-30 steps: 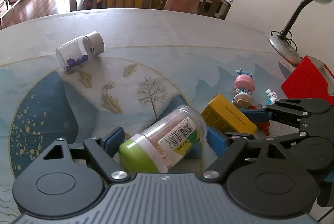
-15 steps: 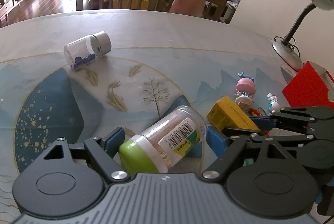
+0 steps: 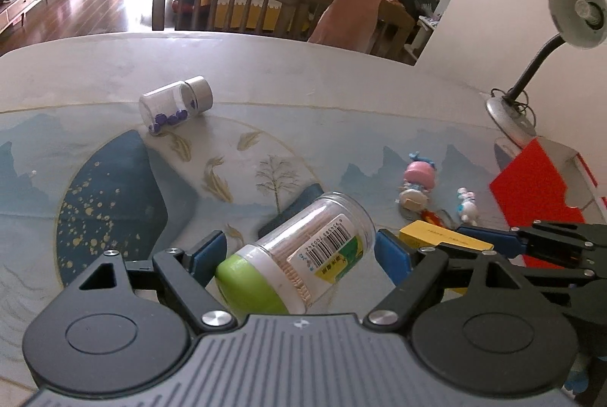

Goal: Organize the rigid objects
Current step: 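Grasp the green-capped toothpick bottle with the left tool while the right tool grasps the yellow box, then carry the bottle and yellow box in both tools into the red box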

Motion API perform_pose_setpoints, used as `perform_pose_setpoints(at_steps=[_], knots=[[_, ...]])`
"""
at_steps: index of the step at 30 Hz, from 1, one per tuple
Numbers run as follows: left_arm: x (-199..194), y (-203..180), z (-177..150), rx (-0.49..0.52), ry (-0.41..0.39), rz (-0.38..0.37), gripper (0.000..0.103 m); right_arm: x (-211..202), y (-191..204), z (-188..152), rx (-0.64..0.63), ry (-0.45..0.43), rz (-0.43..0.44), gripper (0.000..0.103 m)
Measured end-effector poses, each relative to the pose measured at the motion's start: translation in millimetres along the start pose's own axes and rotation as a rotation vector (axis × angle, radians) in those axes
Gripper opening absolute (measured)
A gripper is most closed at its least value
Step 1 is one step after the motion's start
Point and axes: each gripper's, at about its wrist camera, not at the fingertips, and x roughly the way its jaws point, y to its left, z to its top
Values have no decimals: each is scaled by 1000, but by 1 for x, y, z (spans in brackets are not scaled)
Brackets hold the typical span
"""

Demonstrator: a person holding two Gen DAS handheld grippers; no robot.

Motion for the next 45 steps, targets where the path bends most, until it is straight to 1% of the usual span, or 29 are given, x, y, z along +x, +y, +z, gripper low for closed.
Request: perform_pose_setpoints(at_steps=[3, 8, 15, 19, 25, 29, 33, 39, 45], knots=[[-16, -7, -1, -10, 8, -12, 85, -22, 3, -1, 5, -22, -4, 28], [-49, -28, -5, 16, 7, -20, 85, -63, 12, -3, 6, -64, -6, 28], [-91, -60, -7, 47, -2, -50, 85, -117, 15, -6, 22, -118, -64, 28], [-111, -80, -6, 68, -17, -96, 85, -144, 9, -9, 45, -149, -109, 28], [-127, -113, -5, 112, -20, -175, 85, -178, -9, -11, 90, -201, -187, 28], [-127, -138, -4, 127, 0, -236, 85, -194, -31, -13, 126, -229, -246, 28], [-123, -166, -3, 172, 8, -262, 85, -205, -57, -17, 158, -250, -296, 28], [-106, -212, 5, 219, 14, -278, 85, -215, -109, -20, 202, -265, -352, 28], [-73, -267, 11, 245, 35, -273, 85, -214, -171, -27, 244, -248, -389, 29]])
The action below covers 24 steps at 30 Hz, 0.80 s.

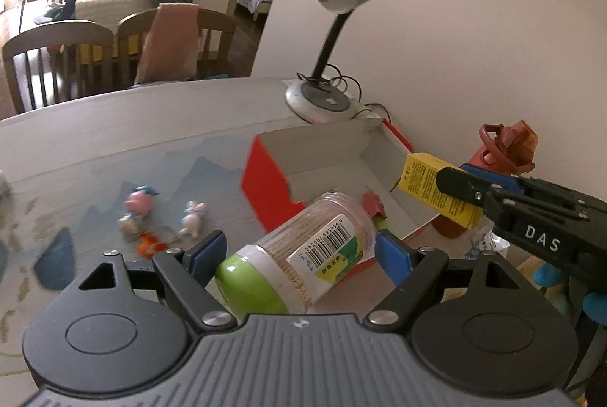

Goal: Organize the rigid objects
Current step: 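Carry the bottle and yellow box in both tools into the red box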

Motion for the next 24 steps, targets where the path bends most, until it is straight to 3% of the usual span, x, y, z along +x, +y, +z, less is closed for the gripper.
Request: perform_pose_setpoints(at_steps=[9, 24], knots=[[80, -42, 26, -15, 51, 48, 85, 50, -57, -12, 21, 72, -15, 28], [197, -72, 59, -2, 129, 162, 85, 108, -78, -40, -29, 168, 29, 28]])
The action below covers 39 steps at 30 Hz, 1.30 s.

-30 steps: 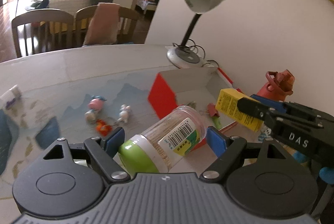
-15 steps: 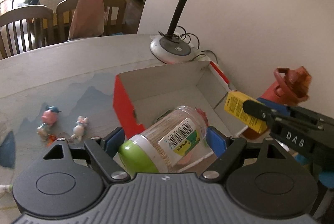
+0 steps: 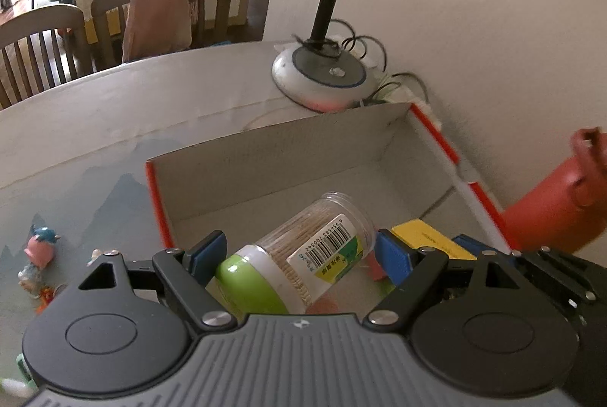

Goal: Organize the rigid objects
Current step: 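Carry the bottle and yellow box in both tools into the red box, then open the left tool to drop the bottle while the right tool releases the yellow box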

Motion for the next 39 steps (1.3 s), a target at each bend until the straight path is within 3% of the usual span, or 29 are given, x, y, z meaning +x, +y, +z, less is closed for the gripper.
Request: perform_pose_setpoints(at_steps=[19, 29, 39], knots=[[83, -15, 9, 29, 125, 52, 85, 35, 2, -21, -77, 119, 30, 28], [105, -10, 10, -4, 208, 45, 82, 36, -3, -22, -48, 172, 61, 31], [96, -11, 13, -6, 196, 29, 82, 30, -2, -15, -13, 197, 102, 39]])
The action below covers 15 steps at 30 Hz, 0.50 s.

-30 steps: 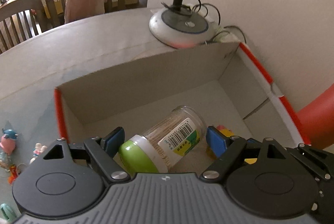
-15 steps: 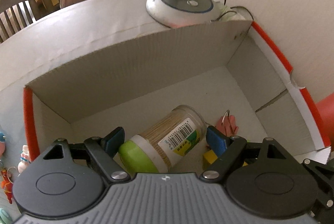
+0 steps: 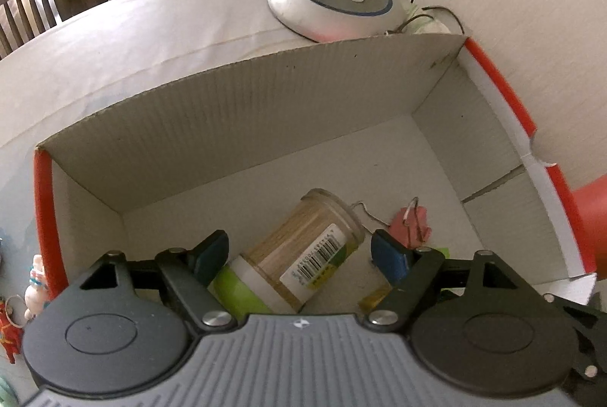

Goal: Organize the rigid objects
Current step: 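Open the left tool to drop the bottle while the right tool releases the yellow box, then withdraw both tools from the box back toward the table items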

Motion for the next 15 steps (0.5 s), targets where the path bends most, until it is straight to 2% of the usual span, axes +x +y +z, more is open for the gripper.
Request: perform_pose_setpoints(at_steps=[15], knots=[[-75, 8, -21, 51, -144, -65, 82, -46, 14, 11, 24, -89, 18, 50]])
